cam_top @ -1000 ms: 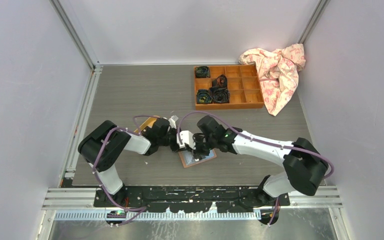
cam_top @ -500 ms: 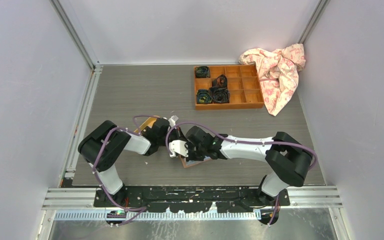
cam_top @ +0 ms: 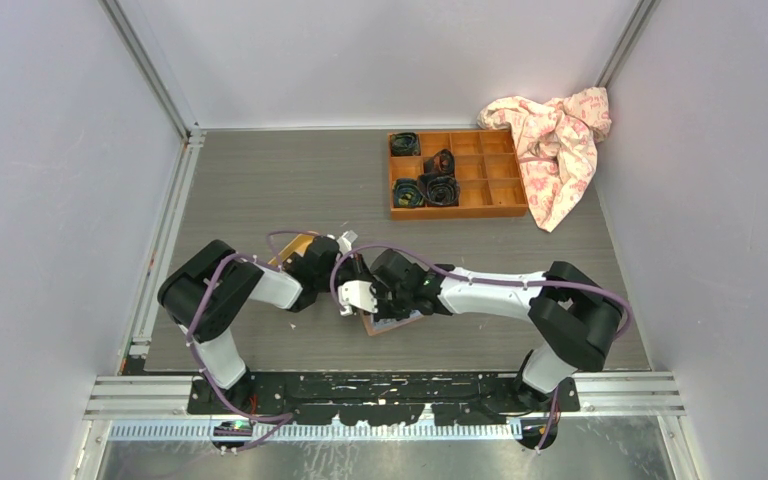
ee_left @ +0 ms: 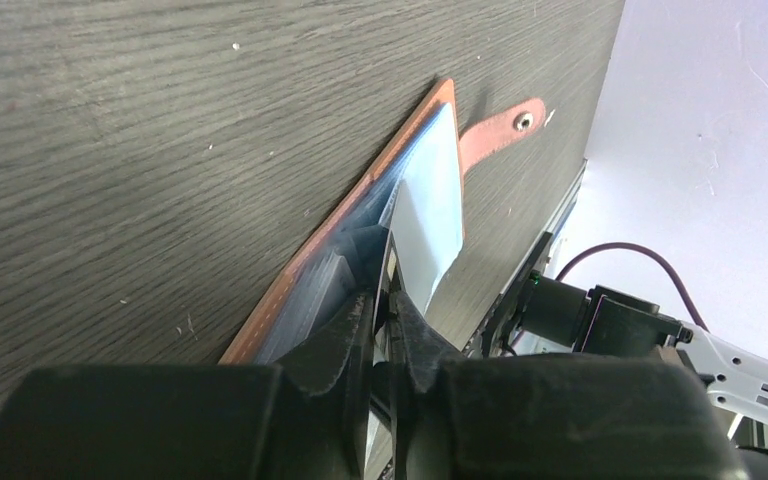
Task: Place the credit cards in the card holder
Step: Insert the credit card into the card slot.
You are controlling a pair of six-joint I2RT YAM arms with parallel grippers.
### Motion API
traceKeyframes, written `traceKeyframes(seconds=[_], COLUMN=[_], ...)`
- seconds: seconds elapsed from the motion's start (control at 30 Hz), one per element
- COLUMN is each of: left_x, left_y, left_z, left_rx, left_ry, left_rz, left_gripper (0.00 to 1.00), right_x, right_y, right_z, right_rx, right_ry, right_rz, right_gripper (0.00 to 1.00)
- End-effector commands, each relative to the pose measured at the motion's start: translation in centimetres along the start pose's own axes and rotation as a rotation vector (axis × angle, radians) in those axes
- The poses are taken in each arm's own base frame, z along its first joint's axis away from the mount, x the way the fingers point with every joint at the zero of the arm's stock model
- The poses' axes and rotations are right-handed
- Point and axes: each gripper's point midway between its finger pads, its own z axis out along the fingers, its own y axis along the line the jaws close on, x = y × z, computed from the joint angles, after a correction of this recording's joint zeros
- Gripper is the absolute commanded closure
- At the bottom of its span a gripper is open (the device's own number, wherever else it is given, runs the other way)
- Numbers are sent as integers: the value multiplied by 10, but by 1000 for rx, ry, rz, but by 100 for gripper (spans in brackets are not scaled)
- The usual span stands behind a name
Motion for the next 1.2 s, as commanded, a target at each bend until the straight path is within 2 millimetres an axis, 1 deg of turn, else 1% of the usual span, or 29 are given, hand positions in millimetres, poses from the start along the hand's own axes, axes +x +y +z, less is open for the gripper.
traceKeyframes(seconds=[0.0,0.23,0.43,0.53,0.6,0.63,0.7,0.77,0.87,0.97,1.0,1.03,1.07,1.13,1.17], left_x=[10,9,7,3,-1,-3,-7,-11,-15,-17,-18,-18,-19,-19,-19], left_y=[32,30,24,16,9,5,-4,-14,-33,-50,-61,-65,-70,-75,-79], left_z=[-2,-5,-9,-13,-18,-22,-30,-40,-59,-83,-95,-104,-113,-130,-138], left_rx=[-108,-113,-118,-115,-110,-109,-103,-97,-67,-43,-15,-9,0,12,30], left_ry=[23,24,20,7,-9,-20,-43,-66,-113,-169,-202,-225,-255,-314,-344], left_rz=[-5,5,27,46,66,85,117,155,222,296,329,350,372,403,420], left_gripper=[87,82,79,79,78,78,78,78,78,78,78,78,76,64,56], right_x=[19,28,35,30,25,19,12,7,1,-2,-3,-3,-4,-2,-3], right_y=[-14,-20,-27,-30,-30,-27,-24,-23,-29,-39,-42,-44,-45,-49,-48], right_z=[-11,-17,-20,-25,-32,-37,-47,-58,-73,-86,-90,-94,-97,-101,-102], right_rx=[21,21,40,37,10,-22,-68,-98,-96,-98,-106,-118,-131,-154,-174], right_ry=[76,91,107,78,28,-19,-91,-158,-223,-278,-300,-318,-337,-367,-379], right_rz=[0,25,47,76,127,151,195,225,297,404,444,488,530,606,634], right_gripper=[94,94,94,94,93,92,91,87,83,77,75,74,72,68,67])
